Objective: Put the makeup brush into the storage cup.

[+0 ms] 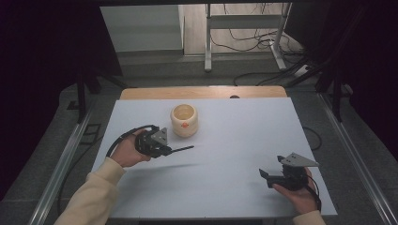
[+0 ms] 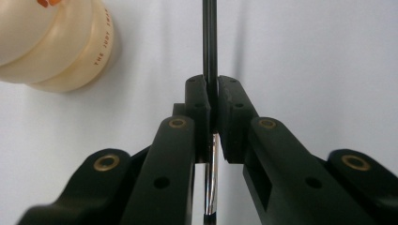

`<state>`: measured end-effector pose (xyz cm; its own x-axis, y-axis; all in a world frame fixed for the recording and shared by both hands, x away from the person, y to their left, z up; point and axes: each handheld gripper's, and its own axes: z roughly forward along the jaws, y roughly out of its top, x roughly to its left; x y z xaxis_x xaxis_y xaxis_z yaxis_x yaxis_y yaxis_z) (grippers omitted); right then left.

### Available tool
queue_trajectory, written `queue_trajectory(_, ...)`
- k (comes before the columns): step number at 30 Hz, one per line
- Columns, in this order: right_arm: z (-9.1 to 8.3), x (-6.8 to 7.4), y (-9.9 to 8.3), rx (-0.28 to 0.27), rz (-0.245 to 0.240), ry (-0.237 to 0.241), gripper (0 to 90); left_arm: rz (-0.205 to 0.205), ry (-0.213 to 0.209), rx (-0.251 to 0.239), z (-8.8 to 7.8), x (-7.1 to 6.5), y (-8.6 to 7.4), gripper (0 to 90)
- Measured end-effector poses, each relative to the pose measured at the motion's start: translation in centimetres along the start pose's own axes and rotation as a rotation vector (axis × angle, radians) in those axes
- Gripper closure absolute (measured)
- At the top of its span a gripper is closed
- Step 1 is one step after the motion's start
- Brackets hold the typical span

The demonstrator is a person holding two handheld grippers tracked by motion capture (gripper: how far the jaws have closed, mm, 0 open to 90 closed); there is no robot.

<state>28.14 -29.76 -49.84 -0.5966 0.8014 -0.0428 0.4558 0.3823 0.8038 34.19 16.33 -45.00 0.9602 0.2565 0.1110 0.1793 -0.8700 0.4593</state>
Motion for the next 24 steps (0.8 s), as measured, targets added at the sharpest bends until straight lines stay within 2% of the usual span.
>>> queue_trajectory(12, -0.1, -0.1, 0.0, -0.003, 0.003, -0.006, 12.1, -0.048, 0.017, -0.008, -0.1, -1.3, 0.1, 83.4)
queue_trajectory(24, -0.1, -0.1, 0.0, -0.003, 0.003, -0.009, 12.1, -0.104, 0.077, -0.017, -0.3, -2.3, -0.3, 83.4)
